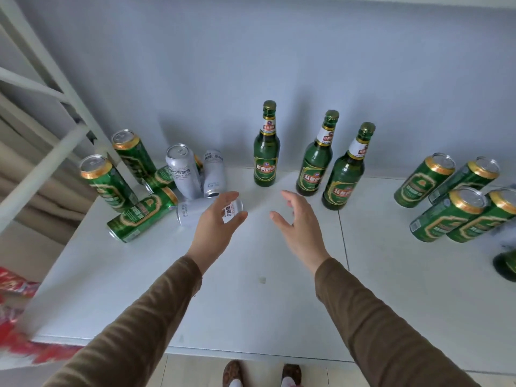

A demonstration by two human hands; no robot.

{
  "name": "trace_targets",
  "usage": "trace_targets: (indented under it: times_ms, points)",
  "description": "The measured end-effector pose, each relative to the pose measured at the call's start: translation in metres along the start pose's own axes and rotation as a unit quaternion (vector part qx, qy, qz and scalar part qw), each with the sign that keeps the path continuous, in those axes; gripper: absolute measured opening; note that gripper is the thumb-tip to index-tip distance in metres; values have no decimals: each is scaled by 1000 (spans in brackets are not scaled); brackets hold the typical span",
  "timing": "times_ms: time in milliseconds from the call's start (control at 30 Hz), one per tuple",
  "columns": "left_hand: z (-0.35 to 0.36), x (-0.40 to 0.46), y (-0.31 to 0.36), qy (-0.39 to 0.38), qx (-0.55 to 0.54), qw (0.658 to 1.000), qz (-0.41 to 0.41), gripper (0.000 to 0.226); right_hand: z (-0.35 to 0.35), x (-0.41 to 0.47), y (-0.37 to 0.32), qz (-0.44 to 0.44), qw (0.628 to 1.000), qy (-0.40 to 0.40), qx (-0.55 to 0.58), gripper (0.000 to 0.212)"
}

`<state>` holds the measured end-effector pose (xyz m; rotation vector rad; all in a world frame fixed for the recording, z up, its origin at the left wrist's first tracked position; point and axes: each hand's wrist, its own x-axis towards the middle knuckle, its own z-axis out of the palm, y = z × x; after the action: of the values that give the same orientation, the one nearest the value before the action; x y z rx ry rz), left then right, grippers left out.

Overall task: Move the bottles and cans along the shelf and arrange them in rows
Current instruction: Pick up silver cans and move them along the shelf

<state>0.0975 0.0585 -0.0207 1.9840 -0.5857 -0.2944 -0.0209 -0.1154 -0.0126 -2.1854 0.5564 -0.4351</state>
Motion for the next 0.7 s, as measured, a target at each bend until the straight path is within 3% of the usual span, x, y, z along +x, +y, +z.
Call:
trace_targets:
  times_ms: [433, 700]
  points:
    - [-60, 22, -24, 107, 14, 994, -37, 35, 74, 56, 11, 63, 981, -169, 74, 79]
    - [-101, 63, -38, 184, 49, 980, -51, 73, 114, 88, 9, 100, 965, -235, 55, 106]
